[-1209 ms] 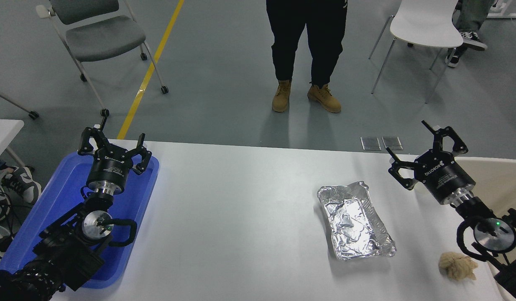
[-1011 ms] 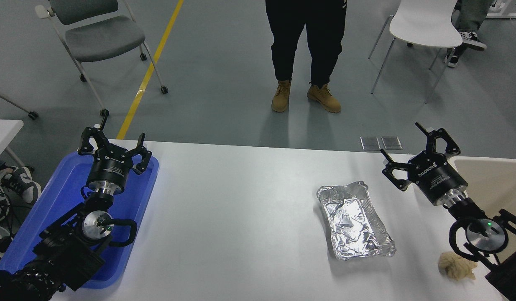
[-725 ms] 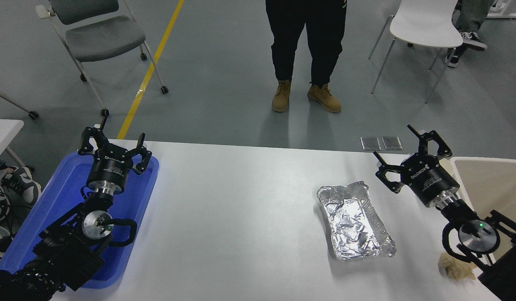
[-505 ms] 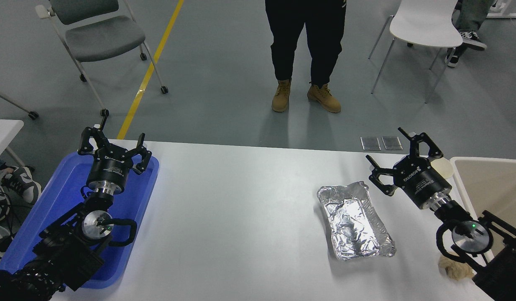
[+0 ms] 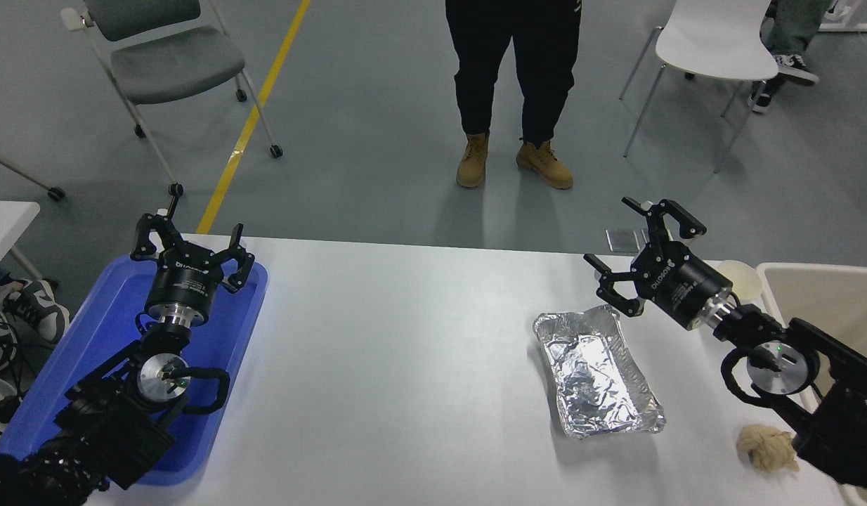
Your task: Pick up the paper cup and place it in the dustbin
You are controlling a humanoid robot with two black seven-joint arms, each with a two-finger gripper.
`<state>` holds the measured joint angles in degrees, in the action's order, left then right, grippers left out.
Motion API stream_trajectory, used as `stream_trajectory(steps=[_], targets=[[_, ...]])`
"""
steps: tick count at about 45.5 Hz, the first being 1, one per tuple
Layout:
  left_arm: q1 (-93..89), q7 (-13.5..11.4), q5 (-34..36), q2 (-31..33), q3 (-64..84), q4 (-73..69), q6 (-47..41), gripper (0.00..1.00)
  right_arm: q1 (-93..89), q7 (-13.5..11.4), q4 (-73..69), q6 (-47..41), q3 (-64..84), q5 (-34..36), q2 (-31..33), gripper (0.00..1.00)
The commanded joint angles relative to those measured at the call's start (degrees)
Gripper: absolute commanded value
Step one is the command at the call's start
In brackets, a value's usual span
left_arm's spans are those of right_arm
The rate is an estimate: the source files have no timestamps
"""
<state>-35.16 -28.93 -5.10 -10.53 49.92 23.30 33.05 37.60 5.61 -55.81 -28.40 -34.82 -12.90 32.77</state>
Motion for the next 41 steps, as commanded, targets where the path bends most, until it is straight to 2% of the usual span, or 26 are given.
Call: stream_trajectory(steps=[1,5,16,31,37,41], targets=[[0.0,0.0,0.0,0.0,0.0,0.0,0.0,1.0,10.4,-2.3,-4.0,1.0,13.7,-3.8,8.7,1.0],[0.0,0.0,0.0,0.0,0.0,0.0,0.0,1.0,14.9,-3.0,-4.0,0.7,18.9,-3.9,11.3,1.0],[0.0,0.0,0.0,0.0,0.0,0.1,0.1,1.0,31.5,-3.0,-5.3,0.0,40.8,-8.2,16.9,1.0],[-0.1,0.0,0.0,0.0,0.0,0.1,0.1,1.0,57.9,-3.0,-5.5,-5.1,70.7,-11.1,15.5,1.0],[0.0,0.0,0.0,0.0,0.0,0.1,0.1,1.0,64.7,-3.0,-5.5,-7.3,77.7,-15.2,14.0,1.0],[0.0,0.0,0.0,0.0,0.0,0.1,0.1,1.0,68.0,-2.9,-5.5,-7.9,81.4,-20.3,13.1,1.0]])
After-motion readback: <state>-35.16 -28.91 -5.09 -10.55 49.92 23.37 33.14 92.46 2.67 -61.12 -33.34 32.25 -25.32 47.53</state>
